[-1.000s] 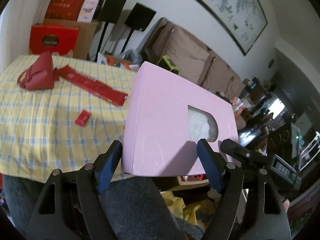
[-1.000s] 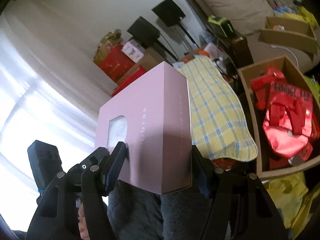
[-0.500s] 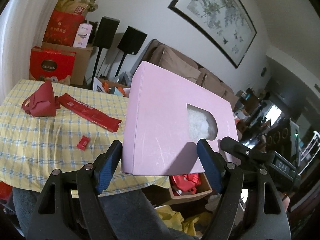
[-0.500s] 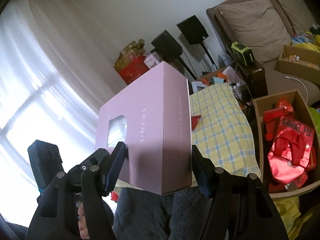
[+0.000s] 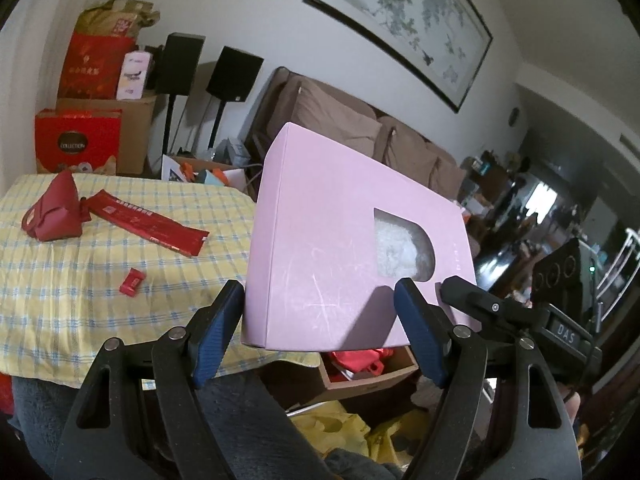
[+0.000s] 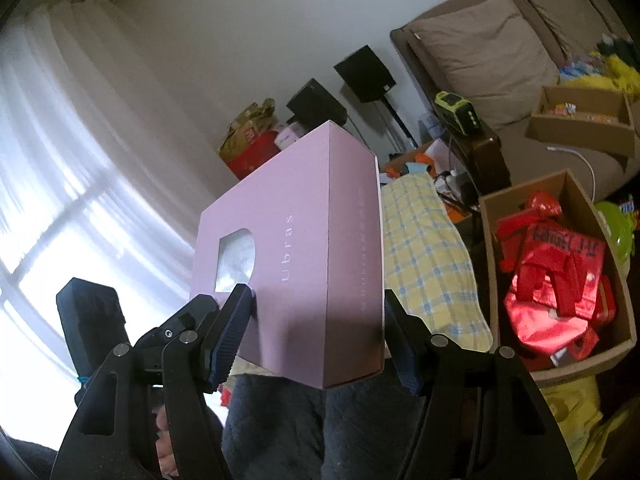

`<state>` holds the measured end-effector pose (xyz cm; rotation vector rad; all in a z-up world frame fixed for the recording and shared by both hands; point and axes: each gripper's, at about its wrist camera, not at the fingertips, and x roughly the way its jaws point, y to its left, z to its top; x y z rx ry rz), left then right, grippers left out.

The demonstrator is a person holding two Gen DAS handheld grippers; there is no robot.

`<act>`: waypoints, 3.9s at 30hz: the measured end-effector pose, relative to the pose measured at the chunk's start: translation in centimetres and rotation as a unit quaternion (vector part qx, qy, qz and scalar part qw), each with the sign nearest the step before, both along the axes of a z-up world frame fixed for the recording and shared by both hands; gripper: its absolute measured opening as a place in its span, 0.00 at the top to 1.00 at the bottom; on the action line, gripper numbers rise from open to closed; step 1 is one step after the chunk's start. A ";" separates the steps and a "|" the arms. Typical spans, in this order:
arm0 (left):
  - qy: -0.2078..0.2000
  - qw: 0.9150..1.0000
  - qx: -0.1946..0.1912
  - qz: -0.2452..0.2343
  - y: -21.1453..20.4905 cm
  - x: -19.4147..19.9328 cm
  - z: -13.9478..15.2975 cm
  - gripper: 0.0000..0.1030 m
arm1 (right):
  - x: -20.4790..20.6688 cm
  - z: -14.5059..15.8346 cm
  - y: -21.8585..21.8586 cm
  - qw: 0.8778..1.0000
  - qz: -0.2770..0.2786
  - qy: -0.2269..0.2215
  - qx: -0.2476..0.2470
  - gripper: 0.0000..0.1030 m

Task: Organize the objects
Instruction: 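Carry the pink box with both grippers over the cardboard box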

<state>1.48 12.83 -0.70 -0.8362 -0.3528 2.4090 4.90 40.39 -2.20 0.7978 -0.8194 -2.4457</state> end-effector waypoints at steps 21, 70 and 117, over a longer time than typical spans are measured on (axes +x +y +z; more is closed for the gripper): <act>0.033 0.999 -0.007 -0.010 4.3 0.1 2.9 0.27 | 0.5 2.2 4.4 0.999 -0.015 0.026 -0.013 0.36; 0.024 0.998 0.034 -0.055 8.6 -2.7 2.2 0.27 | 0.8 3.3 8.2 0.996 -0.074 0.038 0.027 0.35; -0.014 0.999 -0.002 -0.034 12.5 -7.2 -0.9 0.27 | -4.5 -0.7 11.8 0.998 -0.056 -0.016 -0.009 0.35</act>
